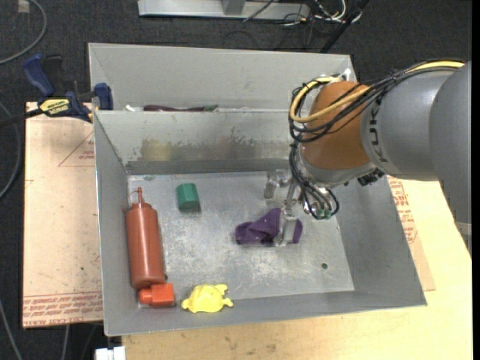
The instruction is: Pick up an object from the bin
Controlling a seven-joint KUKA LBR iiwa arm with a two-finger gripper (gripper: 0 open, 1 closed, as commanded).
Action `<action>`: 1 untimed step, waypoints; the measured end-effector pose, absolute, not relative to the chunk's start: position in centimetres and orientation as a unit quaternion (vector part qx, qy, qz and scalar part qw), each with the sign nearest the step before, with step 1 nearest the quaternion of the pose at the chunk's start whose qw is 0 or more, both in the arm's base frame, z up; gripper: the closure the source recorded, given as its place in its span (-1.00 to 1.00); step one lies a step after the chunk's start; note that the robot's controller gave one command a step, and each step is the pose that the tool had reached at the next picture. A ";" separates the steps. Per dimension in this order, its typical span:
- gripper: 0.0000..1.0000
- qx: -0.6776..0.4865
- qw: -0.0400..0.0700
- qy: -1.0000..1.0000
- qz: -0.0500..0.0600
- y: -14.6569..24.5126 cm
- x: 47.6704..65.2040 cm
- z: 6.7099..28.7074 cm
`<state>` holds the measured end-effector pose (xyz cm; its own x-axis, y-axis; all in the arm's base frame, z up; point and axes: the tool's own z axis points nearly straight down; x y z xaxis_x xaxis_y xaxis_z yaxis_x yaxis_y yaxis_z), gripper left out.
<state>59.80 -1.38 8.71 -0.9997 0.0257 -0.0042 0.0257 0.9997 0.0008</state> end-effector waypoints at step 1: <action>1.00 -0.079 0.004 0.997 0.001 -0.5 58.6 7.0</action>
Offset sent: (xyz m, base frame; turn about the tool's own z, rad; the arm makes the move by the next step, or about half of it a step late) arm 0.0000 0.0000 0.0000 0.0000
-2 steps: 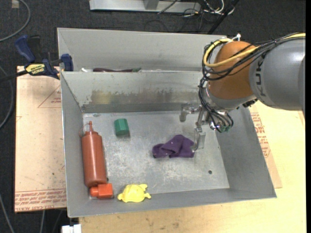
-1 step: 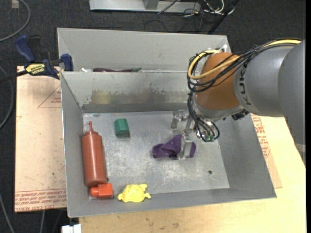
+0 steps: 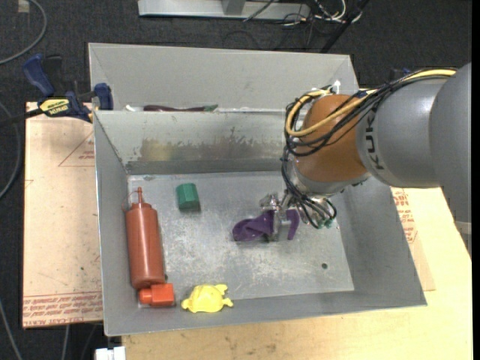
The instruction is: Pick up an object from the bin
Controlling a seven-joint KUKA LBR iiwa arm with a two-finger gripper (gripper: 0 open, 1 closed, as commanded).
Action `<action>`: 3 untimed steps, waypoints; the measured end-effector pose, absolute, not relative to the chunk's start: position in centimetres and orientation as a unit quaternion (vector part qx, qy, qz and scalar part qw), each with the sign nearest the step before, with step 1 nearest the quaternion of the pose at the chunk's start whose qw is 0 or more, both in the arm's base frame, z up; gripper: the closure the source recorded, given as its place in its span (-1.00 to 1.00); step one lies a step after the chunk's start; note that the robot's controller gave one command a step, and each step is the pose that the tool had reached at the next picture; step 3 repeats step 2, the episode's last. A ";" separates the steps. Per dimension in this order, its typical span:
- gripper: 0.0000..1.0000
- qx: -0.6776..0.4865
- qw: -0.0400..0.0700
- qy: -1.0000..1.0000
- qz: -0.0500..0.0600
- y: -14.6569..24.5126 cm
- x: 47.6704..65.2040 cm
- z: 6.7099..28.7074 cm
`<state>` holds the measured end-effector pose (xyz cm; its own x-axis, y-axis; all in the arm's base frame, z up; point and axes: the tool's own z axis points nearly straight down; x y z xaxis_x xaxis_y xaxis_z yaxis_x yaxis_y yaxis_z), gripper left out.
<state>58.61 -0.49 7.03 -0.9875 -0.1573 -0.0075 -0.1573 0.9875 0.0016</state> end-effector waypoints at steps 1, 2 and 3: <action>1.00 -0.079 0.004 0.997 0.001 -0.5 58.6 7.0; 1.00 -0.076 0.006 0.997 0.001 -0.8 59.2 20.3; 1.00 -0.076 0.006 0.997 0.001 -0.8 59.2 20.3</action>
Offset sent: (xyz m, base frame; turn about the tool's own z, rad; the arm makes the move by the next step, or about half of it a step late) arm 0.0046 -0.0033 0.1327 0.0039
